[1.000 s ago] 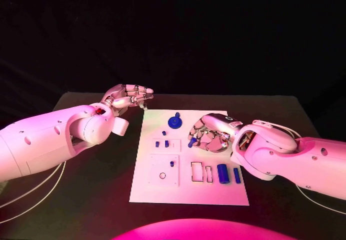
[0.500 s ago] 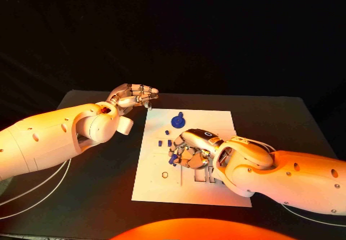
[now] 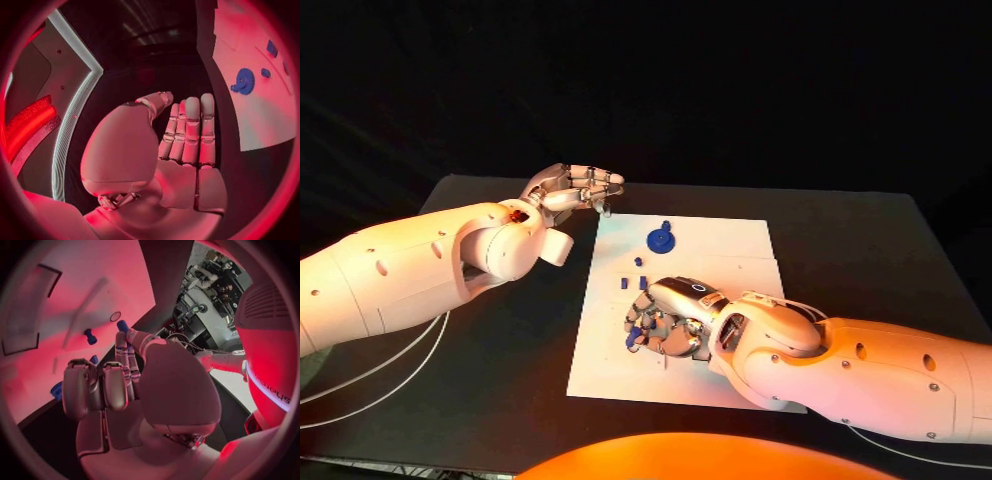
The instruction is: Assemble the parts on the task board
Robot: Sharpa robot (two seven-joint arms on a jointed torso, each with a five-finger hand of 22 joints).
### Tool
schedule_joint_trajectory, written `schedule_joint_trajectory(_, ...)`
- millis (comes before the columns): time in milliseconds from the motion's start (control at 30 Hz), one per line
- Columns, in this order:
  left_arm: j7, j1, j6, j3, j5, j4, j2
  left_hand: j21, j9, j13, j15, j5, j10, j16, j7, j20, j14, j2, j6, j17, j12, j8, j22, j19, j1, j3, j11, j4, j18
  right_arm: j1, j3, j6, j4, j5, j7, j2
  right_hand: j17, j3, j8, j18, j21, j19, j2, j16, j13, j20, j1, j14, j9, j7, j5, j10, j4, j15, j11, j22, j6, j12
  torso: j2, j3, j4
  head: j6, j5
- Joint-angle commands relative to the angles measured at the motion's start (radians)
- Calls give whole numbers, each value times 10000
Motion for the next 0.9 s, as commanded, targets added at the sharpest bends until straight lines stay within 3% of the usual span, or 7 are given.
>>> schedule_joint_trajectory(33,34,3,189,2,20,12,9,-45,-5,-15,-5,18,-83,-49,7,41,-57,60,-47,-10,46,51,-14,31,34,-23,-1,-14,140,-40,-9,272,-82,-247,62,51,-29,68,343,-45,-76,583,21,-1,14,-85,-83,395,562,57,76,80,-71,-32,13,1884,18,-67,-4,-1,-8,-19,25)
schedule_joint_trajectory(900,-7,3,214,-8,17,8,-38,-49,-1,-17,-3,16,-94,-51,5,43,-59,63,-38,-13,51,63,-15,32,30,-32,0,-11,139,-74,-27,776,-119,-763,-200,16,-34,104,356,-48,-59,586,9,-2,25,-81,-127,393,592,63,105,81,-134,-27,17,1892,-3,-88,-4,1,-11,-75,59)
